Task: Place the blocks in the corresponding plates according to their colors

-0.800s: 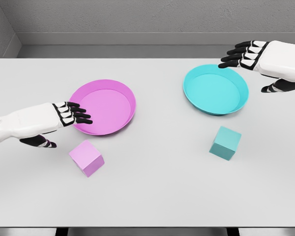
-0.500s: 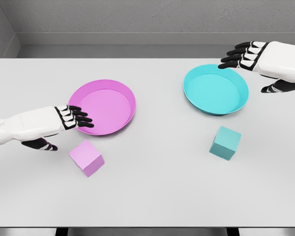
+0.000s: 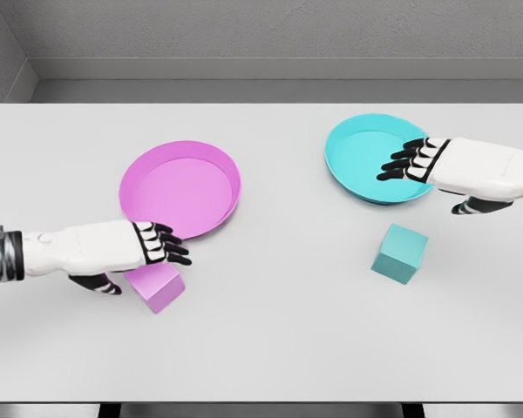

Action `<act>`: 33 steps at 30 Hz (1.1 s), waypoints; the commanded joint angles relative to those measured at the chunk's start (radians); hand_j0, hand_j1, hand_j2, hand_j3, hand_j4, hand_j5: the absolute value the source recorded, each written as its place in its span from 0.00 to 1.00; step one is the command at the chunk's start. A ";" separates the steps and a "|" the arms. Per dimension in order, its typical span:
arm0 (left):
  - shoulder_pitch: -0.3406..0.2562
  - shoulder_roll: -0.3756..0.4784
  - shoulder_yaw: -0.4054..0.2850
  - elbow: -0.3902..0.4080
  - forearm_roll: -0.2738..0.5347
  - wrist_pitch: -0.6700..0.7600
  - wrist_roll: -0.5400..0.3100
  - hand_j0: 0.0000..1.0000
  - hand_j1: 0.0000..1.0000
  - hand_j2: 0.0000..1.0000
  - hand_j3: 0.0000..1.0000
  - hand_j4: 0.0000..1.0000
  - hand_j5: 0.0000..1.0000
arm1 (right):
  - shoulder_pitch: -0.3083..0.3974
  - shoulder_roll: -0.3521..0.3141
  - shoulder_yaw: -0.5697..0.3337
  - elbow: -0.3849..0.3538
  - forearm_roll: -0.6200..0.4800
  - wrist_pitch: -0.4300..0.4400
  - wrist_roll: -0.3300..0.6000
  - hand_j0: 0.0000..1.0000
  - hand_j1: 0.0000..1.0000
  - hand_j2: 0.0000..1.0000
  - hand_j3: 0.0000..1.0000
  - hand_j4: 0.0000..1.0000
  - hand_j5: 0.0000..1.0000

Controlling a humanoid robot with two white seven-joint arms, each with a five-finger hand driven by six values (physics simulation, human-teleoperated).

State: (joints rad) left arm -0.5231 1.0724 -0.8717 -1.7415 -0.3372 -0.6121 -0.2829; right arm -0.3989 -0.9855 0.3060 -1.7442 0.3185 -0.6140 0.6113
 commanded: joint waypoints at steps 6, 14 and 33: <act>-0.002 -0.012 0.000 -0.001 0.009 0.001 -0.021 1.00 1.00 1.00 1.00 1.00 1.00 | 0.020 -0.002 0.054 -0.009 0.060 0.003 0.000 1.00 1.00 1.00 1.00 1.00 1.00; 0.000 -0.012 0.000 0.010 -0.003 0.001 -0.021 1.00 1.00 1.00 1.00 1.00 1.00 | 0.026 0.005 0.126 -0.009 0.128 0.003 0.000 1.00 1.00 1.00 1.00 1.00 1.00; -0.002 -0.046 -0.018 0.011 -0.045 0.001 -0.022 0.87 0.87 0.87 0.87 0.87 0.87 | 0.029 0.064 0.174 0.002 0.252 0.003 0.000 1.00 1.00 1.00 1.00 1.00 1.00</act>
State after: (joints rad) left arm -0.5246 1.0262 -0.8854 -1.7302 -0.3836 -0.6122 -0.3057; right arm -0.3697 -0.9308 0.4738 -1.7440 0.5578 -0.6133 0.6112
